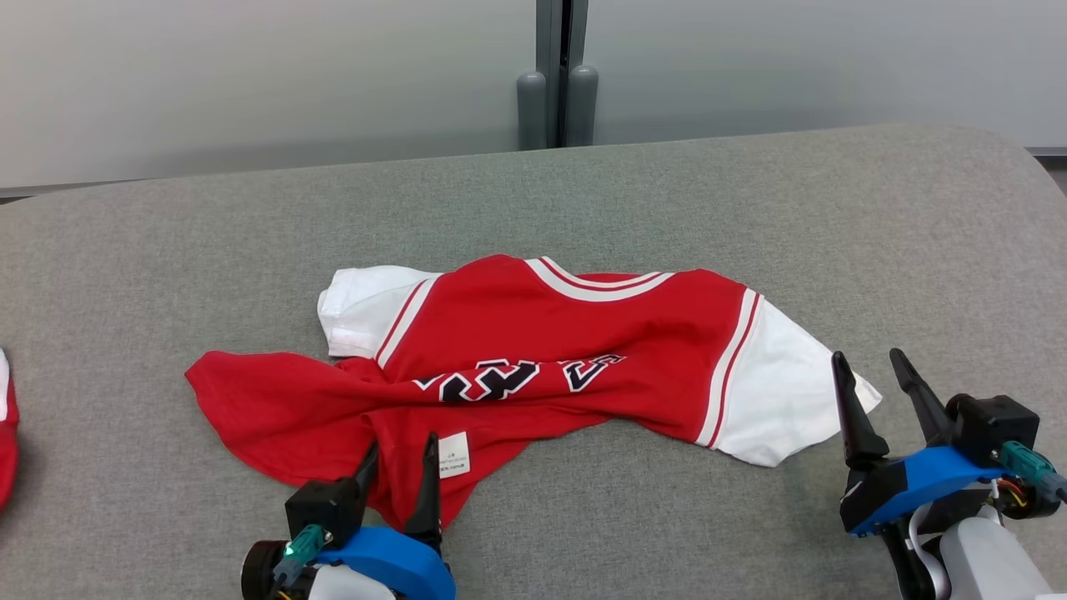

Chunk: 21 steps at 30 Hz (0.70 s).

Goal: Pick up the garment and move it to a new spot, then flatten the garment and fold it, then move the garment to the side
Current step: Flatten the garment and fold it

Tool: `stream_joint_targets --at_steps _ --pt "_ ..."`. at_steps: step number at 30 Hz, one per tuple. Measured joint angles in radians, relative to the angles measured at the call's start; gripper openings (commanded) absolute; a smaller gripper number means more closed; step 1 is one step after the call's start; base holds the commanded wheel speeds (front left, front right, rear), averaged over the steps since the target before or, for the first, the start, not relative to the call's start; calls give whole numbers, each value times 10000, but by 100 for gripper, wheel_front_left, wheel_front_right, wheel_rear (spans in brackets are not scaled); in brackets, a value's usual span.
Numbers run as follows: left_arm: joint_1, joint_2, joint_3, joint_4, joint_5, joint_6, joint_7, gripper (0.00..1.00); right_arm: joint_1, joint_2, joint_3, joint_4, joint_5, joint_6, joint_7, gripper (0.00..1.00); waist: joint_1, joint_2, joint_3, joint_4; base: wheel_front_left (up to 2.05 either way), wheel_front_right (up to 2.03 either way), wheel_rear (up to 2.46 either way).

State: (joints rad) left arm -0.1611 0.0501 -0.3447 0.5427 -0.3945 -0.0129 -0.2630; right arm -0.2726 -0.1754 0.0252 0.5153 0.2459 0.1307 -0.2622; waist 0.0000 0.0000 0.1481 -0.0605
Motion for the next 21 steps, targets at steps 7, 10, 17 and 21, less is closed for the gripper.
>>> stream_joint_targets --at_steps 7,10,17,21 --pt "165 2 102 -35 328 474 0 100 82 65 -40 105 0 0 0 100 0 0 -109 58 0 0 0" --pt "193 2 88 15 326 477 0 100 104 111 -71 128 0 0 0 100 0 0 -149 81 0 0 0" --pt "369 2 25 84 251 516 0 100 213 257 -169 209 -4 0 0 100 -1 0 -300 167 0 0 0" --pt "439 2 -165 205 173 462 0 100 332 305 -199 272 -19 0 0 100 0 0 -440 229 0 0 0"
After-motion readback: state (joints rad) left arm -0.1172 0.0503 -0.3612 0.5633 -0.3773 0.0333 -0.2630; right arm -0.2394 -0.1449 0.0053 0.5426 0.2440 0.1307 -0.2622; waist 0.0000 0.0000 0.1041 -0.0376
